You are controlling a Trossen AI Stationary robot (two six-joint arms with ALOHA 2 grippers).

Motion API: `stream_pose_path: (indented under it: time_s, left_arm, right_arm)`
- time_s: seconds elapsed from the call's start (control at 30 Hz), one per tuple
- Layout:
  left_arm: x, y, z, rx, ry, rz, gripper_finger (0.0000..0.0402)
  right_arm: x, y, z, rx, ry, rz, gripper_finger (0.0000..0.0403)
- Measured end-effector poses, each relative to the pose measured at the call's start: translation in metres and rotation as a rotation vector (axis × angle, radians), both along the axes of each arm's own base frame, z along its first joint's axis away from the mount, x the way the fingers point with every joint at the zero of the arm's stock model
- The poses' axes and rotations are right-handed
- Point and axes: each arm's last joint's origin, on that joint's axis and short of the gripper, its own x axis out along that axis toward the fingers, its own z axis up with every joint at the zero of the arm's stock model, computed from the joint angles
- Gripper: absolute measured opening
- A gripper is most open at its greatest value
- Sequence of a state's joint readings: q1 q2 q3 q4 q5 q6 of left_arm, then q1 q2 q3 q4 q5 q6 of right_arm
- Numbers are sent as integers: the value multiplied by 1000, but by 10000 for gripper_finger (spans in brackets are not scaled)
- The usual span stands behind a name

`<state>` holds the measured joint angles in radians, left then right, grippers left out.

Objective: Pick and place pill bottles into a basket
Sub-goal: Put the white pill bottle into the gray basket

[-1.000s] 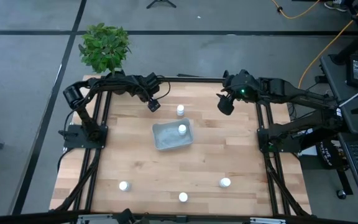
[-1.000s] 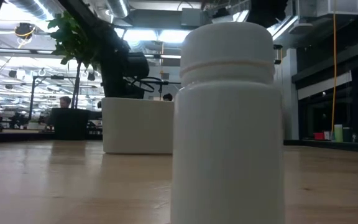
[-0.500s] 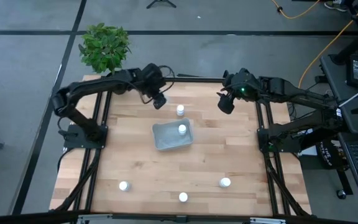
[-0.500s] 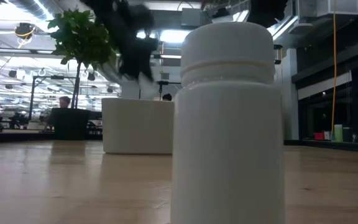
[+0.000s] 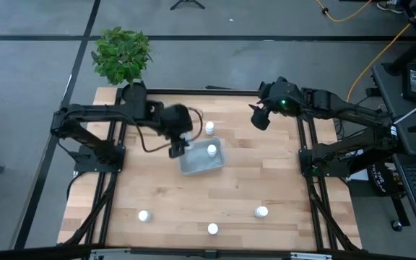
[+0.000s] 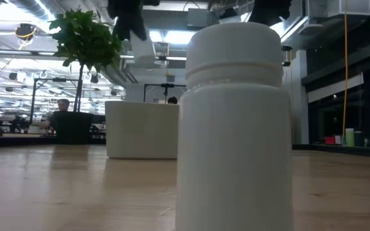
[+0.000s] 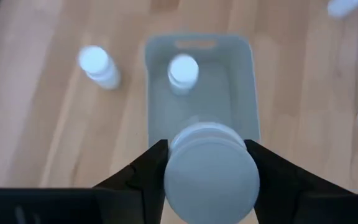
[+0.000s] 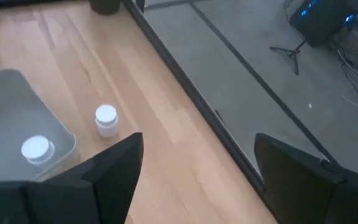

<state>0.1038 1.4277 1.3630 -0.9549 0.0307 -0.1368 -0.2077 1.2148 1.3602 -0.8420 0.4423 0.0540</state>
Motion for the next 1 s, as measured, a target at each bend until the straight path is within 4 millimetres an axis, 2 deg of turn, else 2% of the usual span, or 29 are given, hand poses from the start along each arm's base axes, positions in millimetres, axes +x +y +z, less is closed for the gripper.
stream_pose_path:
  time_s: [0.13,0.37,0.47,0.7,0.83,0.9,1.0]
  left_arm:
    - [10,-10,-24,-2,75,-27,170]
    - [26,-11,-81,-12,255,-30,170]
    - [35,-11,-104,-20,274,-34,170]
    - [52,-9,-138,-20,320,-35,170]
    - [53,-9,-147,-2,356,-22,170]
    - [53,-7,-148,21,359,13,190]
    - [50,-1,-142,60,360,81,266]
  right_arm:
    - [2,0,3,-16,-30,8,307]
    - [3,-1,4,-38,-30,29,307]
    - [4,0,4,-26,-21,65,307]
    - [2,1,2,-26,15,91,307]
    - [0,1,-1,-19,46,94,307]
    - [0,1,-1,-18,49,94,307]
    - [0,1,-1,-19,50,94,307]
